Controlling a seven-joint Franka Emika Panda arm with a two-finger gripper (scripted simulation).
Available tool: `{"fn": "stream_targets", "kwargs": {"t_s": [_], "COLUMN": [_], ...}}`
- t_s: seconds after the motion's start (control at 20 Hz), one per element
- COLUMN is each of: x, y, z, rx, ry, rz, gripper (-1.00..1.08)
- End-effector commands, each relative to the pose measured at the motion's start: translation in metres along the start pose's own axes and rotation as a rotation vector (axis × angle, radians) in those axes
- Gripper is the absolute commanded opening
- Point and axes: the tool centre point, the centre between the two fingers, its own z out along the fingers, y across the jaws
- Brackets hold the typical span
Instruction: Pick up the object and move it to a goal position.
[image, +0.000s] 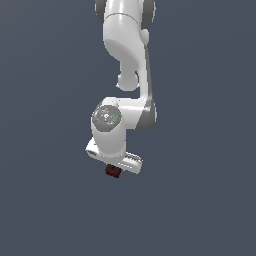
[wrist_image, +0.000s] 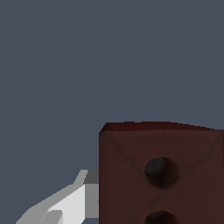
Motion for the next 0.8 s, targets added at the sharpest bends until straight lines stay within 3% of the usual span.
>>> {"fn": "stream_targets", "kwargs": {"t_s": [0.0,0.75], "x": [0.010,0.033], "y": [-0.002,-0.007], "z": [-0.005,-0.013], "rx": [0.001,0.001], "ry": [0.002,0.002], "rz": [0.000,0.000], "gripper": [-1.00,-1.00]}}
